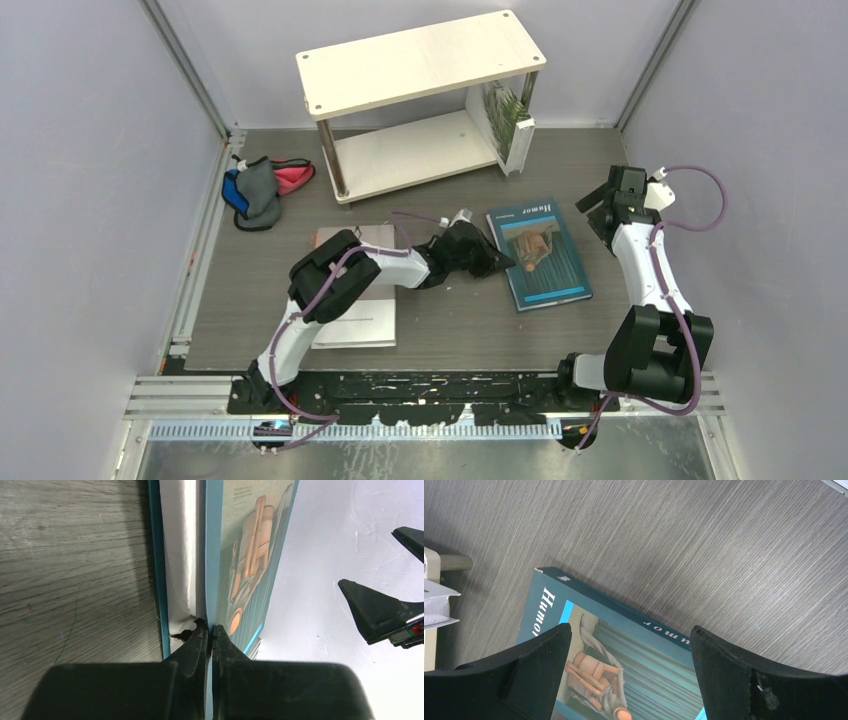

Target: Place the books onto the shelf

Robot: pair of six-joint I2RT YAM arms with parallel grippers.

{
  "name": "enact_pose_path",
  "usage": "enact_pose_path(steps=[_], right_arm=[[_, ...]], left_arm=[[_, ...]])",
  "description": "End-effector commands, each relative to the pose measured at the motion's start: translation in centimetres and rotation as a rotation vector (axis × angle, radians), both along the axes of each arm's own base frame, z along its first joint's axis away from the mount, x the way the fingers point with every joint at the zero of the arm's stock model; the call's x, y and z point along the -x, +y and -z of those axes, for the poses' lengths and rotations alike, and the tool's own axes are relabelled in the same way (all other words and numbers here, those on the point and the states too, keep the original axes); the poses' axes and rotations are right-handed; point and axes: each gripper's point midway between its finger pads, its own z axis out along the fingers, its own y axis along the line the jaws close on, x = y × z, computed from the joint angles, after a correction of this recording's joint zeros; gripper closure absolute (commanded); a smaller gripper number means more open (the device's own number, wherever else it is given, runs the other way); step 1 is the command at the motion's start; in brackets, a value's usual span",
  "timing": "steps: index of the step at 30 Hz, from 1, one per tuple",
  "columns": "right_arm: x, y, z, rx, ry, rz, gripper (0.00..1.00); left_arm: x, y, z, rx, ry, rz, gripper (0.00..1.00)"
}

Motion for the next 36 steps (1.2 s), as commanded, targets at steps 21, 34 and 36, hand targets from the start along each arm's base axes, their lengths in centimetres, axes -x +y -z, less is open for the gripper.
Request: enact_pose_path(steps=[21, 34, 36], right_arm=[[-0.9, 2.1, -7.8, -0.019, -0.206, -0.049, 0.09], [0.2, 6.5, -9.3, -0.103, -0.297, -0.163, 0.08], [0.4, 7.8, -9.5, -0.134, -0.331, -0.203, 0.08]], left_arm=[[-0.9, 8.9, -11.6, -0.039, -0.27, -0.213, 1.0], [1.0, 14.7, -19.7, -0.084, -0.403, -0.314, 1.0], [1.1, 15.8, -20.3, -0.088, -0.415, -0.346, 1.0]])
